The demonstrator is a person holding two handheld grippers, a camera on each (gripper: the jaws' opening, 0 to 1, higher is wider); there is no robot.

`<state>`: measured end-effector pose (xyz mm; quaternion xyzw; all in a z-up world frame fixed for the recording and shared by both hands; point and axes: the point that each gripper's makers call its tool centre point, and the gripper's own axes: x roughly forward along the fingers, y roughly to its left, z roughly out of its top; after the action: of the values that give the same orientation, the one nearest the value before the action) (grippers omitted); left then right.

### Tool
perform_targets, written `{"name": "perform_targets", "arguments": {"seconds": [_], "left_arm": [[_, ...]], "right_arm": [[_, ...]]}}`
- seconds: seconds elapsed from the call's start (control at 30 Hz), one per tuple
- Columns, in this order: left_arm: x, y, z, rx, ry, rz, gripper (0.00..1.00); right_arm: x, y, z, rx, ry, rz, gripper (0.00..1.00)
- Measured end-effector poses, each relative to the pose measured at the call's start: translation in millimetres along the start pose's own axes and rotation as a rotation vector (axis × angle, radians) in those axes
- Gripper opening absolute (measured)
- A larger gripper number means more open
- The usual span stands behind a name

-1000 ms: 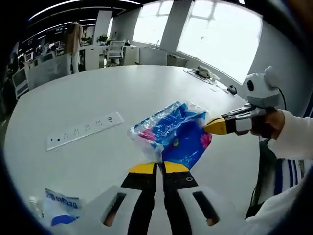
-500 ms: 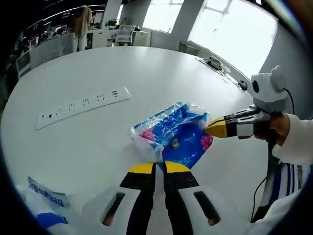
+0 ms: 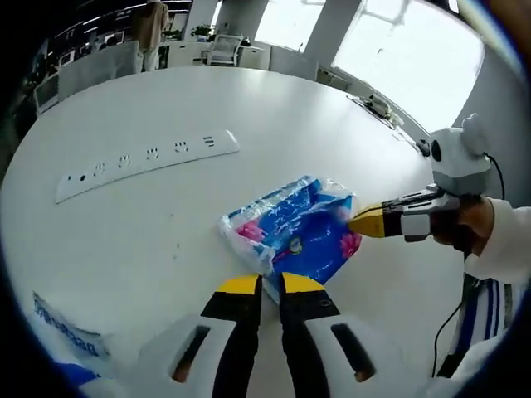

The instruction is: Arrange the tabletop items into an orderly group along one side of the table until the central work area is clear of visible clutter.

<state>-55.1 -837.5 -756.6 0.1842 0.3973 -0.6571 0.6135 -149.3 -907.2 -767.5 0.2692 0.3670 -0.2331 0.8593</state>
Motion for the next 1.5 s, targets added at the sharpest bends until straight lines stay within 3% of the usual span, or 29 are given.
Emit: {"name": "perform_targets", "arguments": {"seconds": [0.6,0.93,1.1,1.2,1.33,1.5], "left_arm": [[9.9,8.7,-12.3,-0.022,0.027,0.031,0.04],[10.0,9.7,-10.0,-0.029,0.016,0.025,0.04],[2.8,11.4,-2.5,-0.036,-0.021,0.041,0.16],[-3.6,12.6,5.2,-0.029,-0.054,0.052,0.22],[-13.2,13.6,11.9,-0.017,-0.092,0.075,0.45],[-28.5,9.7,12.1,-0.016,-0.112,0.089,0.6]], "right_arm": [[4.2,-1.4,-6.6,0.007,0.013,-0.002,0.0],[5.1,-2.1,-6.9,0.007,0.017,-0.004,0.0],[1.7,1.5,-2.0,-0.04,-0.011,-0.005,0.05],[-1.5,4.5,2.4,-0.035,-0.041,0.001,0.17],[-9.4,9.2,8.1,-0.054,-0.076,0.001,0.29],[-23.6,16.2,10.2,-0.069,-0.105,0.01,0.45]]}}
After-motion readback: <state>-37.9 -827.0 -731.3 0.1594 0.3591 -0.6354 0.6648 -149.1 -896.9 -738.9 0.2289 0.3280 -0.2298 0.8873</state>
